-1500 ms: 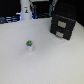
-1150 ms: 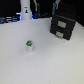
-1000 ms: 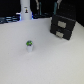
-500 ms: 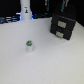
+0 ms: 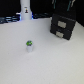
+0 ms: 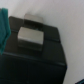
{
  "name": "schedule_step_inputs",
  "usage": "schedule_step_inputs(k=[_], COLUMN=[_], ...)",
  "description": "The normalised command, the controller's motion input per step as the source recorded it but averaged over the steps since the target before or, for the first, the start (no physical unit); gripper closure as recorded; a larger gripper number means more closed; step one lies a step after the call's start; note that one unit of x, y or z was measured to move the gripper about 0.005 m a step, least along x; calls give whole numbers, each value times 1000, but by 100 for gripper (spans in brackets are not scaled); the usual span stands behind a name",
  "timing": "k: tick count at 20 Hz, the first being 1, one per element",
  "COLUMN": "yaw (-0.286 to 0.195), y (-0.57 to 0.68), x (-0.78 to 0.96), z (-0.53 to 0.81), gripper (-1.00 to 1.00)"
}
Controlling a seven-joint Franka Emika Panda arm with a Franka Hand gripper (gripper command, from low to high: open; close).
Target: Open the kcup holder, insert the kcup into the holder, and close the kcup holder
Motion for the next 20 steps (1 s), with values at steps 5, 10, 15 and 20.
schedule_step_inputs(k=[5,10,15,20], yaw=[-186,-164,-102,-49], y=[586,481,260,160], x=[-256,-251,-196,-116], z=[-226,-307,-401,-358], gripper=[-100,-100,-100,-100])
